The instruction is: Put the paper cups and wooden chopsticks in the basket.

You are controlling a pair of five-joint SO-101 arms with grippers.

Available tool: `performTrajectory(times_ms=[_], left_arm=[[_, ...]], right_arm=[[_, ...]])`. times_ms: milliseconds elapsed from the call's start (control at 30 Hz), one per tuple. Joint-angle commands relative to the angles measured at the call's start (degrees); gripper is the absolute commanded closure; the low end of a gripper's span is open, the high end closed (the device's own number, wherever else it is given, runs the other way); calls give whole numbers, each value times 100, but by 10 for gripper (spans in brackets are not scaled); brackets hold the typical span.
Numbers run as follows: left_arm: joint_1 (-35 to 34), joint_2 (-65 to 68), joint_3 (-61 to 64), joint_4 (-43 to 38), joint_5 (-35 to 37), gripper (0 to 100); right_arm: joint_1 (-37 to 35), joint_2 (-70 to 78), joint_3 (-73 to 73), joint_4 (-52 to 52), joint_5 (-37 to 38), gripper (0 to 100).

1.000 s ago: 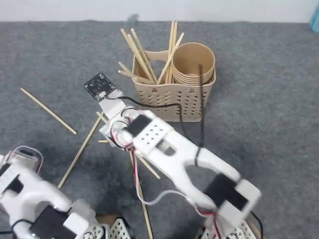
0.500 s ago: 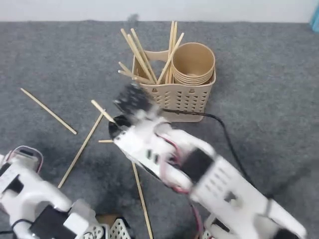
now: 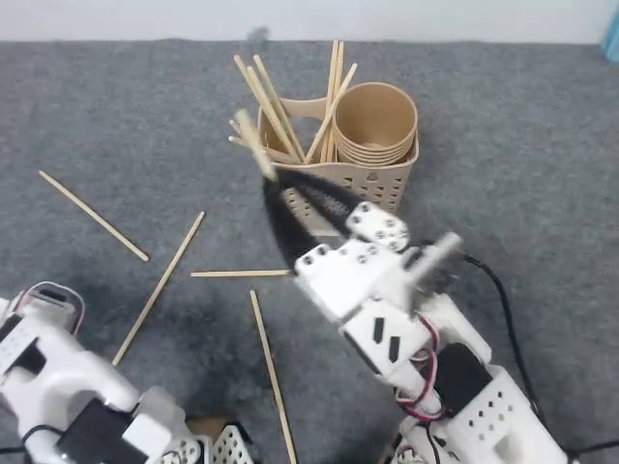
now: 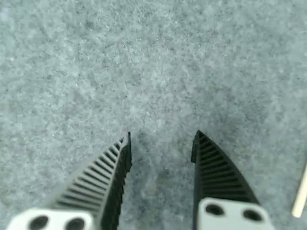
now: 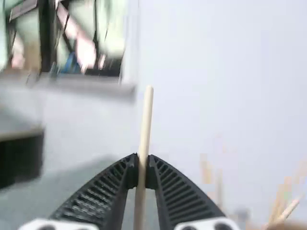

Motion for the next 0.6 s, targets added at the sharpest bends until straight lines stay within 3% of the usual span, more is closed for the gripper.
performTrajectory(times_ms=[0, 233, 567], left_arm=[[53, -202, -13, 9, 18, 804], [44, -202, -13, 9, 18, 804], [44, -202, -13, 9, 18, 804]], right_arm=[[479, -189, 88, -1455, 70, 991], [1033, 356, -193, -3336, 70, 991], [1059, 2853, -2286, -4426, 105, 990]])
